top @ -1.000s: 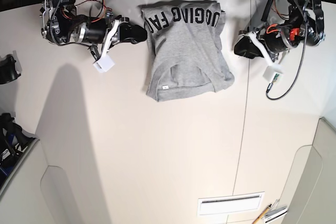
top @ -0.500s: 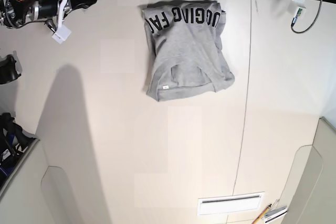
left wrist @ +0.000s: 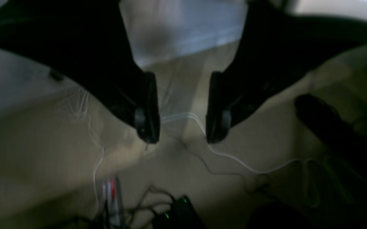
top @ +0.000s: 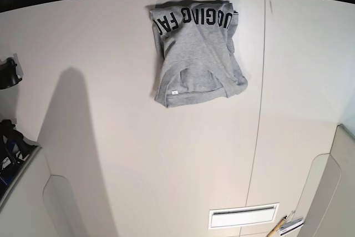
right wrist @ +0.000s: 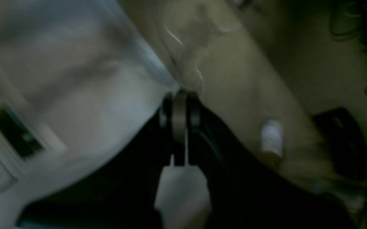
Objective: Fold the T-shirt properly
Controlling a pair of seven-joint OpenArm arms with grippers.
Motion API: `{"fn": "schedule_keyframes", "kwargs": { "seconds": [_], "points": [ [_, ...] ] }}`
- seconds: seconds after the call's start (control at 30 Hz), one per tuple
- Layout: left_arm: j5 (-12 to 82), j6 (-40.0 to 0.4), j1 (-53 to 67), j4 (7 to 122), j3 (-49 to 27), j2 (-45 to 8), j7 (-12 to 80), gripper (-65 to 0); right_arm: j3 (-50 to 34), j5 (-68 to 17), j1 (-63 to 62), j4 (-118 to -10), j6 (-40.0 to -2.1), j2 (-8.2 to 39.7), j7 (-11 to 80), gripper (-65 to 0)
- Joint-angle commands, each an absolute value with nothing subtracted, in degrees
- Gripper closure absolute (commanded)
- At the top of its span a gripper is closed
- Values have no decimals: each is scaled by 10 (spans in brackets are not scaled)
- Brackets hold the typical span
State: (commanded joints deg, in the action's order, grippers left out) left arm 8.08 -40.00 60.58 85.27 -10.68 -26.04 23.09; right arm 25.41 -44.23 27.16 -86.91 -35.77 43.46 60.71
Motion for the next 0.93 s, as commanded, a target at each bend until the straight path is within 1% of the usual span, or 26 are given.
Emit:
{"fn": "schedule_keyframes", "kwargs": {
  "seconds": [0.13, 0.17, 0.23, 0.3, 0.33, 0.37, 0.43, 0.57, 0.67, 0.8, 0.93],
  "points": [
    [68, -400, 528, 706, 0, -260, 231, -275, 335, -342, 271, -849, -357, 435, 548, 0],
    [68, -390, 513, 682, 20, -258, 231, -275, 351, -323, 271, -841, -357, 435, 535, 0],
    [68, -310, 490, 649, 56, -255, 224, -275, 374, -287, 270, -823, -357, 435, 498, 0],
    [69, -218, 468, 627, 88, -253, 200, -275, 390, -255, 266, -793, -358, 435, 427, 0],
    [70, -189, 454, 619, 104, -251, 184, -275, 397, -244, 262, -773, -357, 434, 392, 0],
    [70, -171, 439, 610, 119, -247, 177, -275, 402, -235, 254, -751, -357, 431, 371, 0],
    [83, -156, 407, 589, 149, -238, 176, -275, 409, -228, 238, -701, -358, 417, 368, 0],
    [130, -156, 337, 527, 187, -218, 176, -275, 409, -229, 207, -599, -358, 371, 368, 0],
    [140, -157, 291, 493, 201, -206, 176, -275, 409, -229, 178, -544, -358, 338, 369, 0],
    [159, -157, 255, 458, 203, -185, 176, -275, 409, -229, 148, -503, -357, 317, 369, 0],
    [161, -157, 238, 442, 203, -178, 176, -275, 409, -229, 131, -499, -358, 309, 368, 0]
  ]
}}
